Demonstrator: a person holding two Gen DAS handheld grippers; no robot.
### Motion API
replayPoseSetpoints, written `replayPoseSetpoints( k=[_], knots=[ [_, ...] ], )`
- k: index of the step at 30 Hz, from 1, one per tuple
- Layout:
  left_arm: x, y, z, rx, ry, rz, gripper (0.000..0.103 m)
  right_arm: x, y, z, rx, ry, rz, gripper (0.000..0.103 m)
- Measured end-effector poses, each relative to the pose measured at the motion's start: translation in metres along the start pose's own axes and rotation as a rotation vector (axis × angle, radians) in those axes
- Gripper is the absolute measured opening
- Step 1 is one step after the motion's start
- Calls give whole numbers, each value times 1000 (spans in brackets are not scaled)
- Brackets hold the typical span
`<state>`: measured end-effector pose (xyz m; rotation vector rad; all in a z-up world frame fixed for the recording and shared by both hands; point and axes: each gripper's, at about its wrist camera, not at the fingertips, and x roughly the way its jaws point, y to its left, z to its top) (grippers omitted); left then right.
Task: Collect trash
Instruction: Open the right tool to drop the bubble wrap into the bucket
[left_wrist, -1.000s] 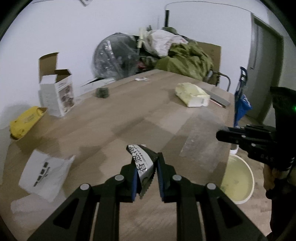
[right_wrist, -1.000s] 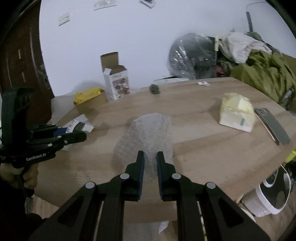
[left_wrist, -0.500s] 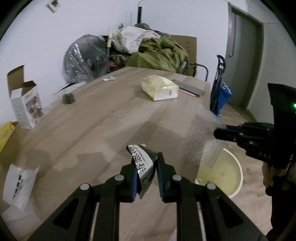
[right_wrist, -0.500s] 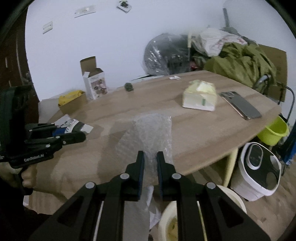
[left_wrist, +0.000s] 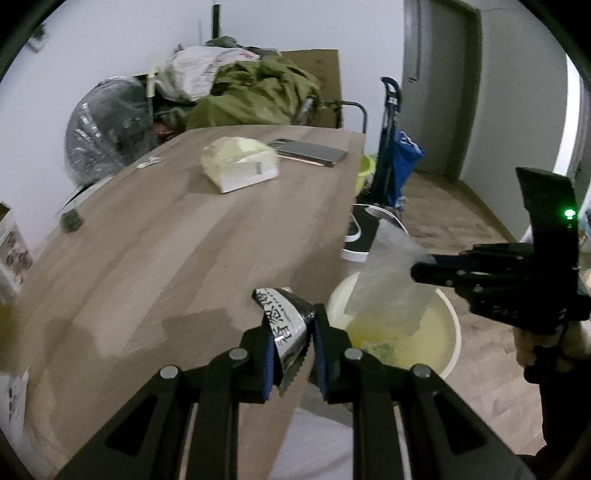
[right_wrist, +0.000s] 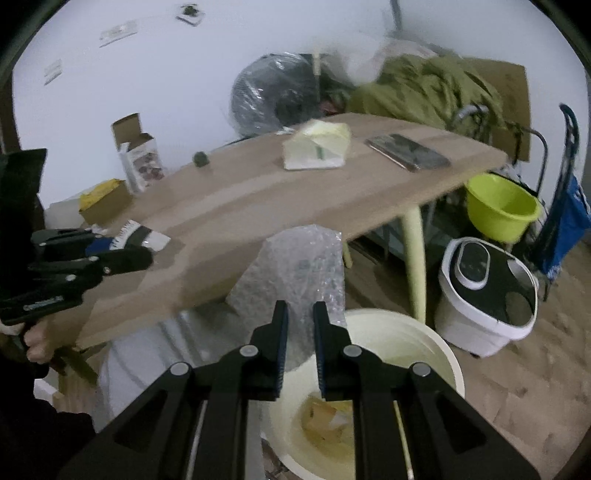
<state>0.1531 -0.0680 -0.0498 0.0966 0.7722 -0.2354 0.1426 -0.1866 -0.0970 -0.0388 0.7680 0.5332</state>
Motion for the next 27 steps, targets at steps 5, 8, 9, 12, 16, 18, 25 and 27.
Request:
replayPoseSetpoints(
  k=[5, 8, 9, 12, 16, 18, 25, 27],
  knots=[
    [15, -21, 3, 34, 25, -38, 17, 8, -20, -15, 40, 39, -29, 13],
    [25, -31, 3, 55, 47, -53, 17, 16, -35, -24, 86, 70, -63, 26],
    [27, -33, 4, 62, 53, -57, 17, 18, -38, -27, 97, 76, -70, 41],
    [38, -43, 6, 81, 72, -70, 17, 18, -51, -35, 141, 70, -84, 54],
    [49, -50, 7, 94, 89, -101, 17, 17, -63, -41, 168, 72, -104, 54],
    [54, -56, 8, 109, 93, -125, 17, 15, -69, -45, 177, 76, -119, 54],
    [75, -77, 14, 153, 127, -161, 17, 4, -78, -54, 203, 77, -173, 54],
    [82, -86, 15, 179, 145, -179, 17, 0, -83, -58, 212, 78, -190, 54]
  ],
)
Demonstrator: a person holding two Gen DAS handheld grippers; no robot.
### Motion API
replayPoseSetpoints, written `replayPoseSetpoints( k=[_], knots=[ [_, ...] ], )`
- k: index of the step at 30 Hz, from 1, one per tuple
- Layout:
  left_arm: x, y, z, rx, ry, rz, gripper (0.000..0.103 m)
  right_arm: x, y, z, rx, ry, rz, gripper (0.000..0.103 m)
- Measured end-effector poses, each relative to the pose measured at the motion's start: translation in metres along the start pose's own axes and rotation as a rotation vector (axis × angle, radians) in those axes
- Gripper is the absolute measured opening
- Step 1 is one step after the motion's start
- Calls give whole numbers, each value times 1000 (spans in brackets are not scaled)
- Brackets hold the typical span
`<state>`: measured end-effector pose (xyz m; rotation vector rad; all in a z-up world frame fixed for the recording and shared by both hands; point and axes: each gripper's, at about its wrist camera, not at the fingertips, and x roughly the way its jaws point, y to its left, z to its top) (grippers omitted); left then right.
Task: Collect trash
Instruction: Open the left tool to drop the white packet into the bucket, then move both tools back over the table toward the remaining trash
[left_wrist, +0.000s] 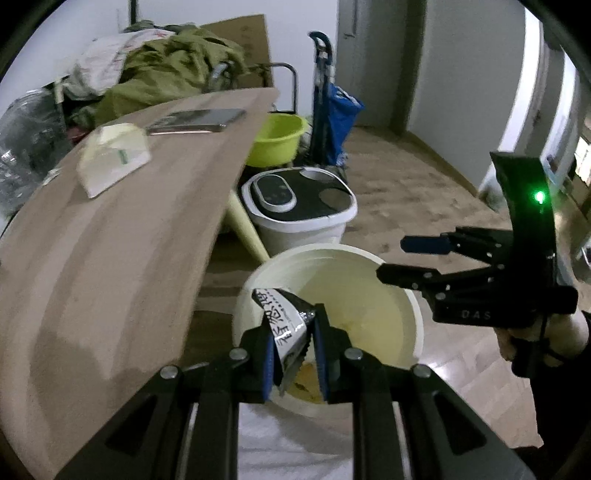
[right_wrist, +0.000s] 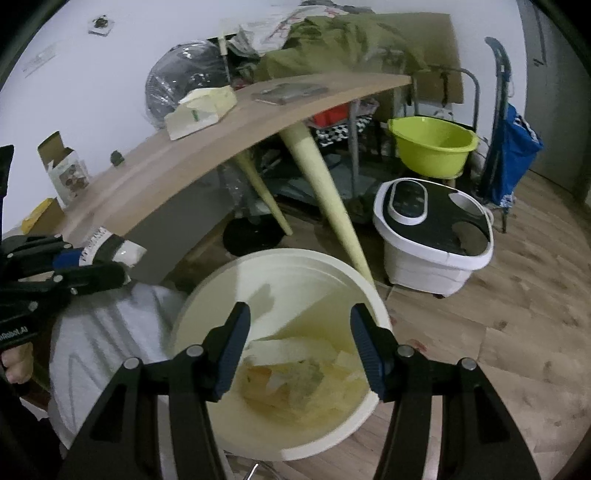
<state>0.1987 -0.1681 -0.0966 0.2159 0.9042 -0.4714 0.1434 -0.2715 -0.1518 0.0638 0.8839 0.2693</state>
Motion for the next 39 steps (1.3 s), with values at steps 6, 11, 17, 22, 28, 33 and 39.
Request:
replayPoseSetpoints(
  k=[6, 11, 17, 22, 28, 33, 39],
  knots=[
    [15, -9, 6, 30, 28, -43, 20, -8, -10, -3, 22, -6, -37, 54],
    [21, -11, 9, 24, 31, -75, 47, -15, -14, -5, 29, -15, -58, 54],
    [11, -11, 8, 15, -3, -95, 56, -21, -14, -6, 32, -21, -76, 54],
    [-6, -4, 10, -7, -45, -85, 57, -25, -5, -2, 12, -29, -71, 54],
    [-32, 16, 7, -51, -102, -33, 57, -30, 16, 10, -38, -47, -46, 54],
    [-57, 38, -1, -98, -149, -1, 57, -31, 41, 22, -93, -59, -17, 54],
    [-83, 63, -17, -154, -185, 48, 57, -28, 76, 38, -155, -66, 17, 54]
  ],
)
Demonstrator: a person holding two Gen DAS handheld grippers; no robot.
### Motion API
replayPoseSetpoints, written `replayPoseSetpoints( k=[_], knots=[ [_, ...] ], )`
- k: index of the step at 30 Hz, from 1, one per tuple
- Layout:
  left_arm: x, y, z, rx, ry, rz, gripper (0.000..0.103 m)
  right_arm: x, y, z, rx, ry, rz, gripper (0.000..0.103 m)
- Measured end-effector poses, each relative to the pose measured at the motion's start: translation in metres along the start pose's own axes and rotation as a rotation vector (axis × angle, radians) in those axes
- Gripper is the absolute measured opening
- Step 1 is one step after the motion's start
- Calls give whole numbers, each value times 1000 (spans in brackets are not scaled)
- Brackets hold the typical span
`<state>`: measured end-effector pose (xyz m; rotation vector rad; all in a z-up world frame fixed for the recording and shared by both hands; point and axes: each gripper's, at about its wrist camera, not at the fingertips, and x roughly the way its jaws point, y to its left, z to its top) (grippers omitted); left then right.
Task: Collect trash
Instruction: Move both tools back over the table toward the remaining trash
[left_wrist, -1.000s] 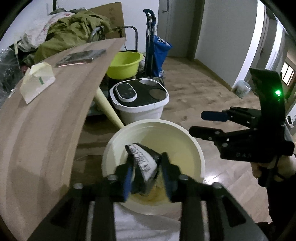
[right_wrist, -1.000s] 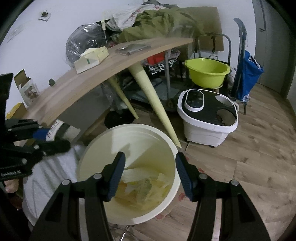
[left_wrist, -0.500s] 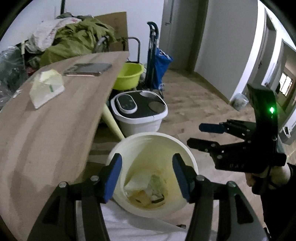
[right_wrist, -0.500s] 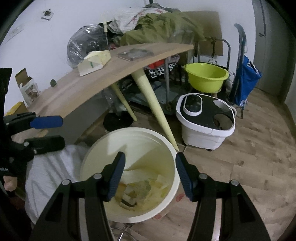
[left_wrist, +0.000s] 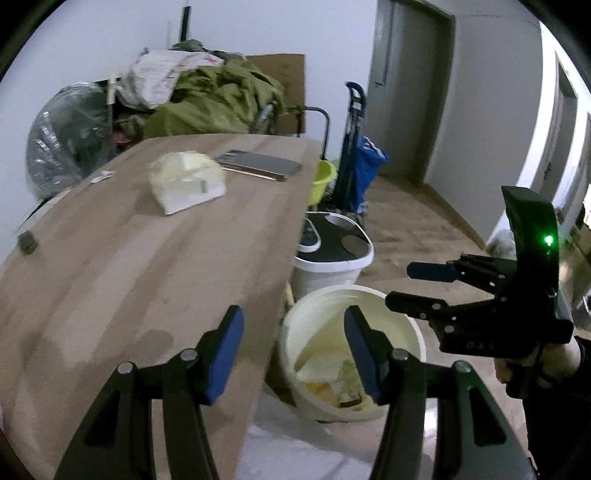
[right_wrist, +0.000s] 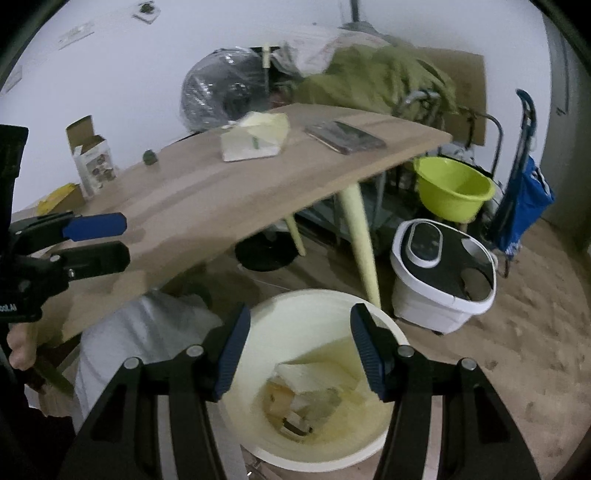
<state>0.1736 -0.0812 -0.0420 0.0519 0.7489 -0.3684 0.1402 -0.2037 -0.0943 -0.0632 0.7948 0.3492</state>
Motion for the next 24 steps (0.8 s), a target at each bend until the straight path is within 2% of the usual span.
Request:
replayPoseSetpoints(
  k=[24],
  knots=[
    [-91, 107, -55, -230, -80, 240, 57, 22, 133, 63, -261, -26, 174, 54]
  ],
)
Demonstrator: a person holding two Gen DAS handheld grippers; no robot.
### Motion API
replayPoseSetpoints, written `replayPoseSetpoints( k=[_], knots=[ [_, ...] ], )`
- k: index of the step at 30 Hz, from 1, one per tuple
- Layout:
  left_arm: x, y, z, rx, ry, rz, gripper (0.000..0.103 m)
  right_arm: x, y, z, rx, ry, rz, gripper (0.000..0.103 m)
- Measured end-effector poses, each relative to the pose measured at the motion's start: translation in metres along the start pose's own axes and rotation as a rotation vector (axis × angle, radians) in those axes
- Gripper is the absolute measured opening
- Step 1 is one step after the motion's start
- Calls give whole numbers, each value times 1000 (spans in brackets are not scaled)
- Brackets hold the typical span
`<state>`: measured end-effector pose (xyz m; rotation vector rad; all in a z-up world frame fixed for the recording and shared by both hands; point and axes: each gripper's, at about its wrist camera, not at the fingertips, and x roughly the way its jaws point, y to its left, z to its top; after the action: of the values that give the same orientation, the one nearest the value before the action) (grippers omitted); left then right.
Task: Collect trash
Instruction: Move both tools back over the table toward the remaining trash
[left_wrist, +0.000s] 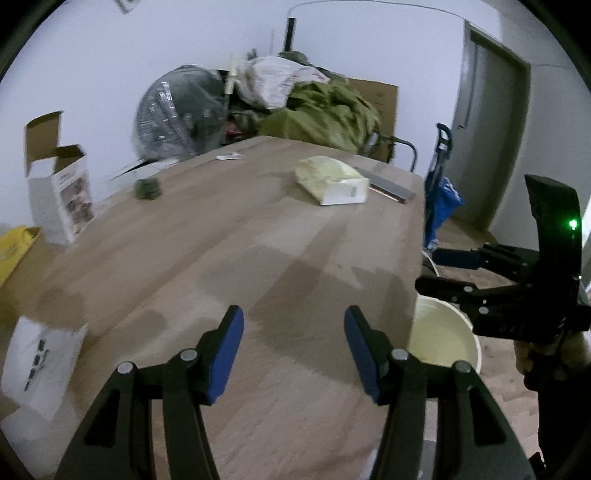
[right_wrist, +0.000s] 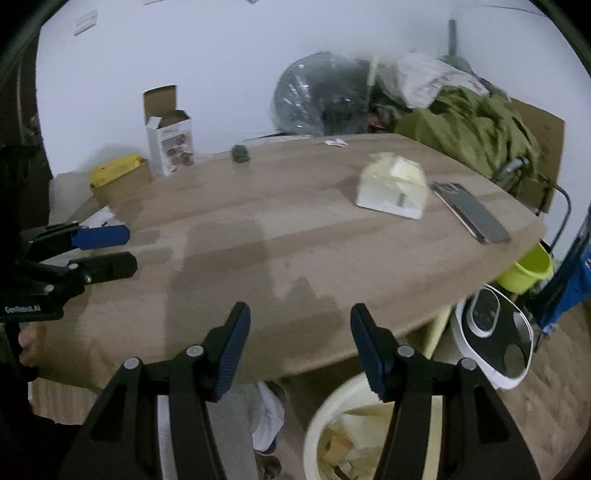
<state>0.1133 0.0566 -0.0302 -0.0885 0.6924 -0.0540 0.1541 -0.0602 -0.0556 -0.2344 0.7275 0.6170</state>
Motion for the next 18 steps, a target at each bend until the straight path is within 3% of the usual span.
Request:
replayPoseSetpoints(
  k=[18],
  knots=[
    [-36, 84, -32, -184, -21, 169, 57, 54, 84, 47, -164, 31, 150, 54]
  ],
)
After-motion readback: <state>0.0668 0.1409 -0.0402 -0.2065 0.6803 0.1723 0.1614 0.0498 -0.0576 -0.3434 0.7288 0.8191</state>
